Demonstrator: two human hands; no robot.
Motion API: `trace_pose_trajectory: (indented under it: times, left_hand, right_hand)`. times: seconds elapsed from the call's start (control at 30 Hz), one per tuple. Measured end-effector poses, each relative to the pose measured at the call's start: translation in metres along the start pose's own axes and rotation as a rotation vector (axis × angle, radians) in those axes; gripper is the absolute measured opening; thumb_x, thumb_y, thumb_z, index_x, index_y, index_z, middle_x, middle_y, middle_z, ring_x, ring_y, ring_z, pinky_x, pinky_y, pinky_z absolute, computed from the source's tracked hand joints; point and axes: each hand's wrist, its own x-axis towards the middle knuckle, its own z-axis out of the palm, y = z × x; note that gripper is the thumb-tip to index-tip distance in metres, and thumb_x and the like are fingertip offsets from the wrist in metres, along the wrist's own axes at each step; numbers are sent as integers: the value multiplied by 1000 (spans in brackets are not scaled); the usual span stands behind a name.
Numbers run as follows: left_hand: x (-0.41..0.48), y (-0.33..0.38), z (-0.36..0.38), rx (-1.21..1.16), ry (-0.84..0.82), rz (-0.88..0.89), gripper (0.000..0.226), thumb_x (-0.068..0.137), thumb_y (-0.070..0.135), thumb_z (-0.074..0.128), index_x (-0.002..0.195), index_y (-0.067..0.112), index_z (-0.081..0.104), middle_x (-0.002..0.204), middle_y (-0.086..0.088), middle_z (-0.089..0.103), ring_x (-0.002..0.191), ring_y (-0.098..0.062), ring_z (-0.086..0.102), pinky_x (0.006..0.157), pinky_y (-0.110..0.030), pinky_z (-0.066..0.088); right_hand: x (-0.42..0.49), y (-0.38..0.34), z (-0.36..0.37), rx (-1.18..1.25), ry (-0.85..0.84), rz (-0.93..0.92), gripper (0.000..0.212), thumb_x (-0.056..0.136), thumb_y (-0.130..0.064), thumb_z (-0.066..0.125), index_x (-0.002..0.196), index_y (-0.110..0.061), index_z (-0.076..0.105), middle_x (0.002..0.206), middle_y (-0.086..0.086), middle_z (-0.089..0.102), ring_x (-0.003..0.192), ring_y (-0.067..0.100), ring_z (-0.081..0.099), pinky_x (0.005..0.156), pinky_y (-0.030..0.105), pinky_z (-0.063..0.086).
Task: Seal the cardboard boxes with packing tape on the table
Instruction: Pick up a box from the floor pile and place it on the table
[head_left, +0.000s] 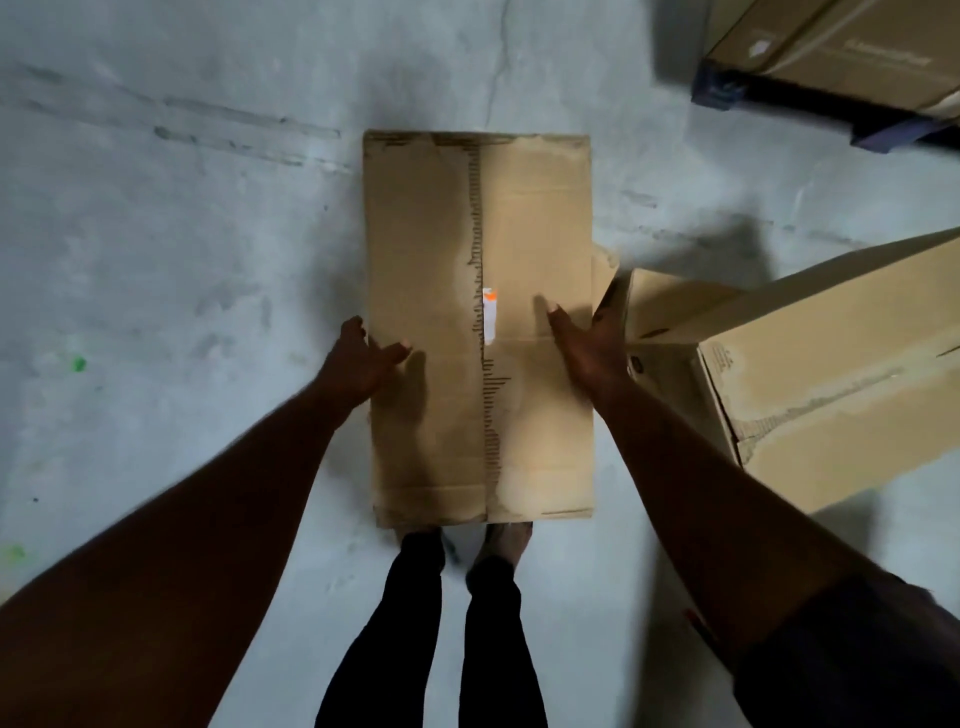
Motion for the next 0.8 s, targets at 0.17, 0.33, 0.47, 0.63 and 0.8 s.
trace_pose_trajectory:
  times: [0.17,0.33,0.47,0.63,0.8]
  left_hand:
    - [18,-12,9,-106,-29,16,77,89,65,59,151,24,36,142,-3,54,125,-26,55,106,-46,47]
    - [26,-31,19,-148,-24,101,68,98,59,47,153,24,30,142,0,52,123,-20,53,101,-39,46]
    - [33,-42,21,-190,-38,134,65,98,61,43,153,28,31,136,7,53,121,-15,54,101,-35,44]
    - [34,-45,25,-235,28,140,57,102,56,38,151,29,36,133,11,52,121,-10,50,96,-25,40]
    - [21,-47,28,-186,12,183,58,102,60,34,150,28,39,137,14,51,125,-7,48,103,-26,37]
  right_hand:
    - [16,14,0,89,-124,-59,50,77,-47,85,114,-34,54,123,-1,67,113,19,65,98,36,52]
    - [26,24,-4,170,-271,61,44,80,-45,82,116,-22,70,108,-4,75,89,5,73,74,21,59]
    - [29,35,0,242,-227,42,34,81,-39,83,108,-23,72,98,-9,77,89,6,74,74,22,58]
    - [30,38,0,271,-260,4,57,78,-44,85,126,-18,68,111,-4,76,100,11,73,86,31,60]
    - [18,47,-10,302,-270,-6,49,83,-40,82,124,-20,67,109,-7,75,93,2,73,76,19,59]
